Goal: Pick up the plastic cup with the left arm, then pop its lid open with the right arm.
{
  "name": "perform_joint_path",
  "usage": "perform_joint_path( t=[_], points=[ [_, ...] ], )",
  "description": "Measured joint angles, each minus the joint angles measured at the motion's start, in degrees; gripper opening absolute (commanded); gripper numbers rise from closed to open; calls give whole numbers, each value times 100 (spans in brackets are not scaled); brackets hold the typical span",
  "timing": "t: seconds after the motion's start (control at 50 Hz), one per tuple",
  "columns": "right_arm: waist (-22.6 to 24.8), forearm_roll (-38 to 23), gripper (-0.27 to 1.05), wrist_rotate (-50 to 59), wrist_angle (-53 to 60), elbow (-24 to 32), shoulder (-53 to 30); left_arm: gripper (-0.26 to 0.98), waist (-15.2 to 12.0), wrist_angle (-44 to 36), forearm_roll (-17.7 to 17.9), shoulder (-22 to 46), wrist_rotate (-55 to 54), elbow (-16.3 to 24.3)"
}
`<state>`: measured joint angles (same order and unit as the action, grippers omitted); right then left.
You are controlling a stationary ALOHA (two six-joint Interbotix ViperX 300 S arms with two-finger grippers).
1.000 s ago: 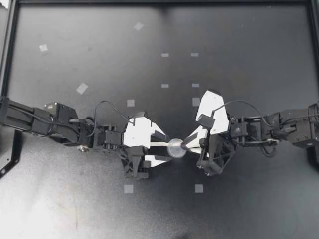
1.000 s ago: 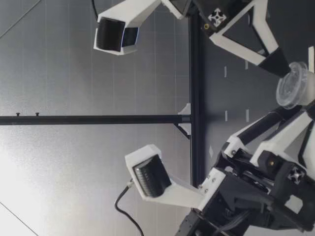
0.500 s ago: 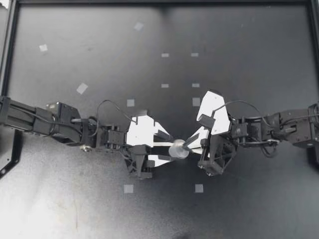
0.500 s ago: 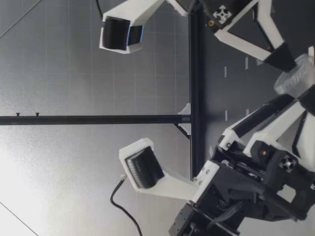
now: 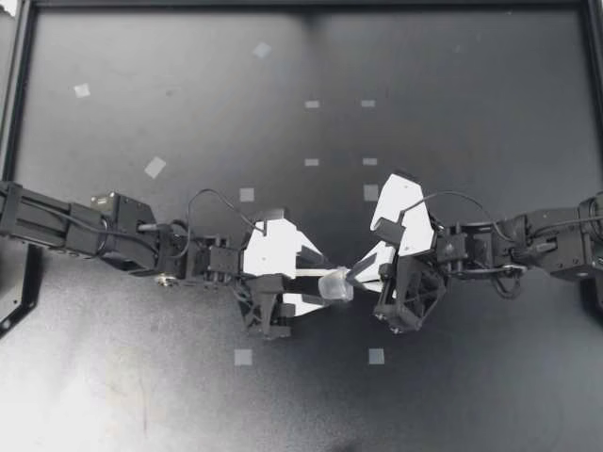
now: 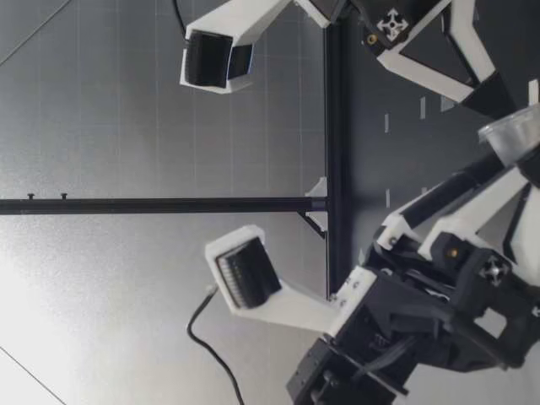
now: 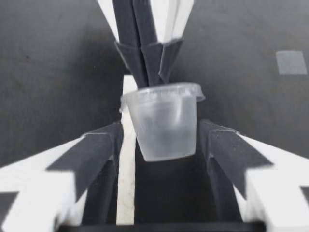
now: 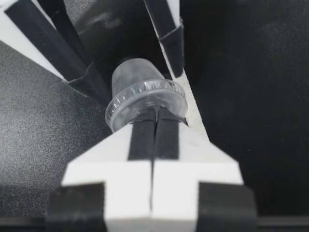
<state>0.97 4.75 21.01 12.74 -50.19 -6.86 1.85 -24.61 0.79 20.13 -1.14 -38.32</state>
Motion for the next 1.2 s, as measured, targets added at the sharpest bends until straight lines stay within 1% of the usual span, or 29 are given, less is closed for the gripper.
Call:
perform_joint_path(
  t=[0.14,0.28,0.34,0.4,0.5,0.58,0.6,0.64,0.7,0.74,0.76,0.8,0.84,0.88,0.96,1.02,1.08,1.2],
  points=[
    [9,0,-17,0,9,0,-9,34,0,229,0,26,0,70],
    [0,9,-17,44,-9,0,44,14,-9,272,0,35,0,79],
    [9,26,-16,88,-62,0,158,9,0,281,0,26,-18,79],
    [9,88,-12,299,-202,-70,457,8,0,281,0,-53,0,26],
    [9,123,2,765,-483,-352,1301,8,0,26,0,-448,97,-246],
    [9,185,23,1415,-369,-686,2048,8,0,-712,9,-949,308,-642],
    [18,211,31,1661,-246,-782,2232,8,0,-993,9,-1099,369,-756],
    [53,264,43,2145,79,-949,2470,8,0,-1521,53,-1310,536,-958],
    [158,290,63,2962,809,-1213,2610,8,0,-2522,123,-1591,791,-1292],
    [229,290,70,3489,1397,-1354,2566,8,0,-3155,158,-1696,932,-1477],
    [246,272,72,3735,1740,-1406,2505,8,0,-3463,158,-1740,1011,-1538],
    [255,211,71,4096,2408,-1459,2338,8,0,-3902,158,-1758,1116,-1626],
    [264,158,68,4280,3138,-1459,2101,8,0,-4140,176,-1749,1195,-1644],
    [255,132,67,4351,3806,-1397,1811,8,0,-4228,185,-1740,1222,-1635],
    [255,114,66,4386,4720,-1222,1292,8,0,-4210,185,-1635,1222,-1538],
    [264,114,66,4386,5133,-1055,967,8,0,-4104,185,-1547,1222,-1450],
    [264,105,66,4386,5291,-932,756,8,35,-3981,185,-1494,1222,-1371],
    [255,53,66,4377,5353,-773,668,8,62,-3814,176,-1459,1222,-1266]
  ],
)
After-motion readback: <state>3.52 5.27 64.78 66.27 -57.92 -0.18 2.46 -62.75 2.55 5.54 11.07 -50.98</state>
